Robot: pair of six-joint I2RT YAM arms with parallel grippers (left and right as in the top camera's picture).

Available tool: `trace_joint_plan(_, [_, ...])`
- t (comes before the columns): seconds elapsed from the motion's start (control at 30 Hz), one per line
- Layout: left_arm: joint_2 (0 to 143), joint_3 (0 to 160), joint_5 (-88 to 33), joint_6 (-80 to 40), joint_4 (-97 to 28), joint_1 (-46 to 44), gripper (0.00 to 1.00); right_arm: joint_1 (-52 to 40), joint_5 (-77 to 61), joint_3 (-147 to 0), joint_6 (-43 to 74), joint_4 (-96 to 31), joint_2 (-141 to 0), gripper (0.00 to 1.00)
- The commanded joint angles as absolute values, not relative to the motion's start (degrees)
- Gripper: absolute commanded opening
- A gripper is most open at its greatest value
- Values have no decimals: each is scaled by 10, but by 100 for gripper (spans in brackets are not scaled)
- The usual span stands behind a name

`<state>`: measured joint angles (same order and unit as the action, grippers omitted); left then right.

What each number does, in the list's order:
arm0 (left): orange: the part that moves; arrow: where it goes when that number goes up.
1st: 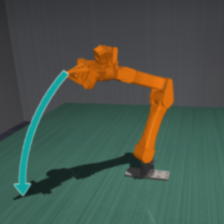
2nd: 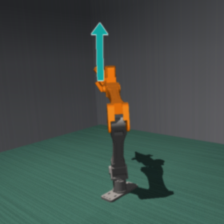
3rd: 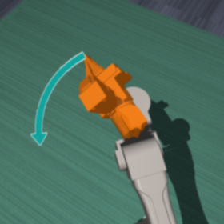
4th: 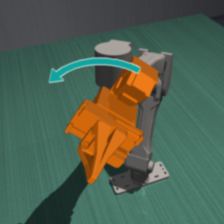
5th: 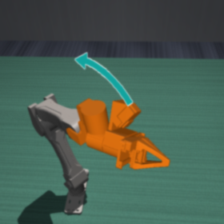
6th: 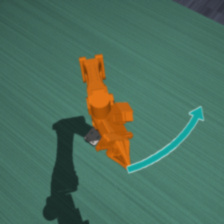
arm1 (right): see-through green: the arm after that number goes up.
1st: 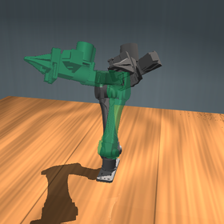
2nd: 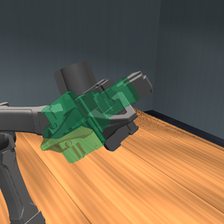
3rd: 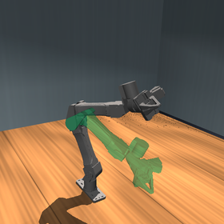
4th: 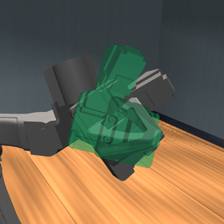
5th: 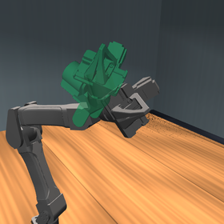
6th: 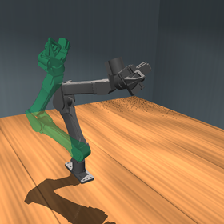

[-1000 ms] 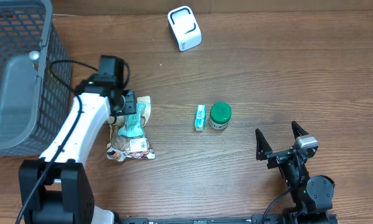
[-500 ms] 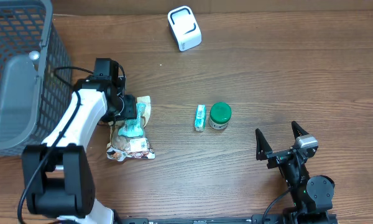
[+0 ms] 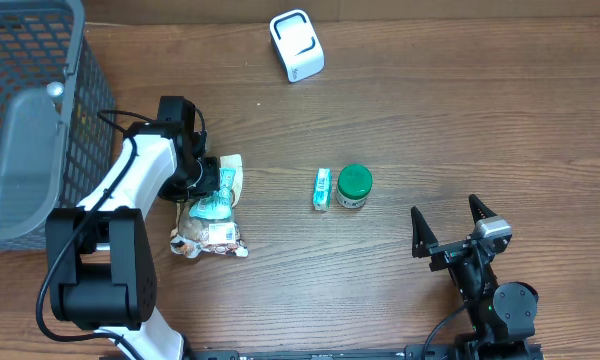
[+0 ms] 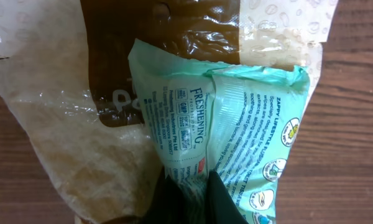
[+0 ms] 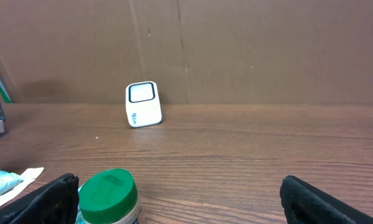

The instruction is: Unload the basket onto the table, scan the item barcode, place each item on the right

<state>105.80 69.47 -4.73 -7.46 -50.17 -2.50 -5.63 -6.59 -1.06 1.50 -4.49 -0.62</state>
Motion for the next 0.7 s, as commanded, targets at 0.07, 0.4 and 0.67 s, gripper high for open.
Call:
trace_joint_plan(0.07, [1038,739,-80,-67,-526,-22,4,-54,-61,-4,14,-43,-2,100])
trace_joint_plan(0.4, [992,741,-221,-84,-529,-36,4,-54,-61,-4,14,-43,-2,100])
trace_joint_plan(0.67, [992,728,-196,-131,-538,-84,4,-54,-61,-4,14,-43,-2,100])
